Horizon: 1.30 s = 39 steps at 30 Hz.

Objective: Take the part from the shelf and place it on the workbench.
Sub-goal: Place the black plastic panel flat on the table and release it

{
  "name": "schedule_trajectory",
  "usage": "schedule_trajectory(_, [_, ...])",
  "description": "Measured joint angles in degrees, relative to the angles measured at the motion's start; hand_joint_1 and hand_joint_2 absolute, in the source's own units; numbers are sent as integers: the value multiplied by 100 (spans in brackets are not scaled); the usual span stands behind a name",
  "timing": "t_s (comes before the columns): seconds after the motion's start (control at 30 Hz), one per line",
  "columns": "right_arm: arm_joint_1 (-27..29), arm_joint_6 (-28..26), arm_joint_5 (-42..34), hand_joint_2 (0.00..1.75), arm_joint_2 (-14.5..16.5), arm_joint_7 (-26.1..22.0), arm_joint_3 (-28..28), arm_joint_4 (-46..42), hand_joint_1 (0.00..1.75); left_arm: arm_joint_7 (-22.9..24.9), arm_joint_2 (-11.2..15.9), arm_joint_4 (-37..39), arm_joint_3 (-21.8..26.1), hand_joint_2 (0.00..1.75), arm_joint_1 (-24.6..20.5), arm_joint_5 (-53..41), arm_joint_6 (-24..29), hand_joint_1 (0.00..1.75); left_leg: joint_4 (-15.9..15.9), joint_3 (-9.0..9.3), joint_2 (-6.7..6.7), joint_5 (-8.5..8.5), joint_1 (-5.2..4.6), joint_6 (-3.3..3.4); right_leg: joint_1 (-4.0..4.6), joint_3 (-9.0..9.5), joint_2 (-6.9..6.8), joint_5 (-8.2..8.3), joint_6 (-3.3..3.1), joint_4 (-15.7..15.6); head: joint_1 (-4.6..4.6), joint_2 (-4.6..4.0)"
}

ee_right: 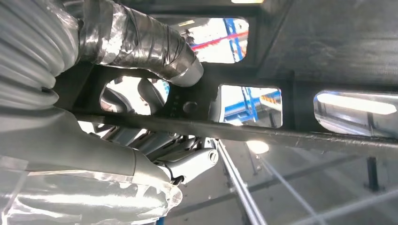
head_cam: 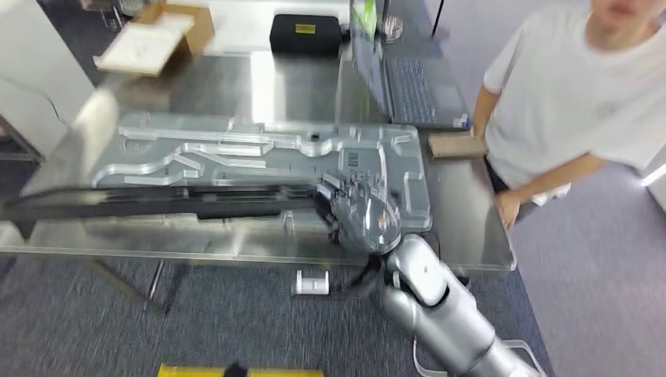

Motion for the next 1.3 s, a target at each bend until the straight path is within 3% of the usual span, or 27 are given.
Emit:
schedule_trajectory(0.07, [-13, -1, 186, 175, -24, -1, -13, 5, 175, -3, 1, -1, -2, 0, -7, -3, -8, 0, -68, 95, -32, -104, 8, 84, -11, 1, -5, 31, 33, 83, 8, 0])
schedule_trajectory(0.1, [-26, -1, 262, 175, -38, -2, -20, 7, 175, -4, 1, -1, -5, 0, -6, -5, -12, 0, -79, 161, -38, -153, 13, 117, -19, -89, -17, 74, 60, 269, 7, 0])
schedule_trajectory(0.17, [-59, 4, 356, 175, -66, -4, -30, 19, 175, -6, -1, -2, -15, 0, -15, -7, -21, 0, -107, 327, -45, -271, 12, 159, -39, -542, -54, 96, 113, 926, 10, 0])
schedule_trajectory(0.23, [-80, 18, 396, 175, -102, -1, -36, 45, 175, -8, -2, -2, -24, 0, -20, -7, -28, 0, -135, 521, -50, -404, -4, 174, -35, -1188, -71, -94, 124, 1608, 10, 0])
schedule_trajectory(0.3, [-83, 44, 412, 175, -142, 2, -39, 78, 175, -8, -5, -2, -28, 0, -4, -7, -30, 0, -164, 743, -69, -551, -29, 176, 18, -1656, -70, -285, 41, 1788, 11, 0])
schedule_trajectory(0.33, [-86, 59, 416, 175, -156, 1, -40, 90, 175, -8, -12, -2, -30, 0, 4, -6, -31, 0, -173, 857, -80, -630, -38, 178, 78, -1767, -67, -222, -35, 1621, 11, 0])
schedule_trajectory(0.37, [-93, 73, 418, 175, -165, -1, -41, 97, 175, -9, -29, -2, -32, 0, 8, -5, -31, 0, -185, 956, -87, -705, -42, 182, 164, -1786, -64, 16, -133, 1299, 11, 0])
schedule_trajectory(0.43, [-128, 92, 419, 175, -175, -2, -42, 102, 175, -10, -101, 3, -36, 0, 13, -2, -29, 0, -252, 1139, -106, -839, -35, 178, 374, -1677, 5, 886, -382, 496, 13, 0])
schedule_trajectory(0.47, [-158, 98, 419, 175, -180, -1, -43, 102, 175, -11, -141, 7, -39, 0, 7, 0, -28, 0, -322, 1226, -119, -884, -30, 161, 443, -1589, 67, 1245, -475, 206, 18, 0])
schedule_trajectory(0.5, [-190, 104, 419, 175, -184, 1, -44, 103, 175, -12, -173, 10, -42, 0, 2, 3, -28, 0, -389, 1329, -132, -886, -34, 151, 476, -1498, 120, 1478, -548, 8, 20, 0])
schedule_trajectory(0.57, [-236, 121, 422, 175, -188, 1, -45, 104, 175, -13, -193, 13, -48, 0, -12, 12, -21, 0, -426, 1465, -138, -776, -56, 113, 436, -1266, 137, 1527, -611, -193, 24, 0])
schedule_trajectory(0.63, [-256, 134, 425, 175, -191, 2, -45, 115, 175, -14, -190, 13, -50, 0, -25, 29, -5, 0, -58, 1320, -123, -585, -81, 84, 364, -1026, 92, 1503, -643, -370, 22, 0])
schedule_trajectory(0.67, [-261, 136, 425, 175, -192, 3, -45, 122, 175, -13, -188, 13, -50, 0, -35, 37, 3, 0, 253, 1126, -117, -555, -86, 70, 325, -933, 79, 1477, -636, -427, 21, 0])
schedule_trajectory(0.7, [-266, 139, 426, 175, -194, 4, -45, 133, 175, -11, -180, 13, -50, 0, -39, 43, 10, 0, 577, 881, -111, -631, -78, 46, 299, -860, 68, 1420, -618, -446, 17, 0])
schedule_trajectory(0.73, [-266, 143, 426, 175, -195, 4, -45, 144, 175, -8, -170, 13, -49, 0, -39, 47, 19, 0, 826, 635, -108, -829, -63, 11, 268, -794, 61, 1352, -593, -447, 16, 0])
schedule_trajectory(0.8, [-256, 166, 426, 175, -196, 11, -45, 169, 175, 3, -144, 13, -47, 0, -33, 61, 52, 0, 967, 265, -96, -1328, -10, -91, 198, -661, 64, 1185, -507, -411, 16, 0])
schedule_trajectory(0.83, [-252, 184, 424, 175, -196, 28, -45, 183, 175, 4, -137, 13, -46, 0, -32, 74, 70, 0, 842, 176, -90, -1400, 27, -154, 163, -599, 67, 1091, -457, -365, 16, 0])
schedule_trajectory(0.87, [-250, 209, 419, 175, -197, 54, -45, 196, 175, 2, -133, 13, -46, 0, -30, 89, 83, 0, 624, 133, -85, -1275, 74, -220, 126, -543, 70, 986, -400, -297, 16, 0])
schedule_trajectory(0.9, [-250, 243, 405, 175, -199, 91, -45, 212, 175, -8, -136, 18, -46, 0, -13, 104, 90, 0, 348, 117, -70, -905, 130, -293, 101, -518, 71, 864, -336, -199, 16, 0])
schedule_trajectory(0.93, [-250, 284, 387, 175, -201, 132, -46, 232, 175, -21, -142, 25, -47, 0, -7, 116, 95, 0, 121, 94, -34, -552, 165, -312, 86, -514, 75, 737, -280, -59, 14, 0])
schedule_trajectory(1.0, [-255, 361, 347, 175, -208, 196, -58, 271, 175, -46, -157, 40, -47, 0, 4, 131, 105, 0, -31, 30, 19, -76, 177, -220, 81, -590, 78, 525, -193, 184, 13, 0])
schedule_trajectory(1.07, [-253, 391, 328, 175, -218, 219, -79, 295, 175, -63, -154, 42, -46, 0, -5, 140, 116, 0, 57, -14, 22, -79, 142, -68, 58, -644, 71, 407, -155, 298, 14, 0])
schedule_trajectory(1.17, [-258, 451, 196, 175, -230, 245, -110, 316, 175, -93, -147, 40, -46, 0, -32, 154, 122, 0, 58, 19, 19, -114, 140, 18, -4, -805, 12, 175, -64, 670, 15, 0])
schedule_trajectory(1.23, [-261, 547, -69, 175, -232, 268, -149, 340, 175, -125, -146, 39, -44, 0, -52, 176, 122, 0, 50, 51, 20, -156, 130, 48, -47, -1209, -42, -75, 2, 1358, 15, 0])
schedule_trajectory(1.3, [-237, 606, -328, 175, -233, 275, -207, 389, 175, -139, -144, 39, -40, 0, -54, 201, 120, 0, 49, 94, 20, -208, 123, 54, -83, -1619, -59, -121, 22, 1887, 15, 0])
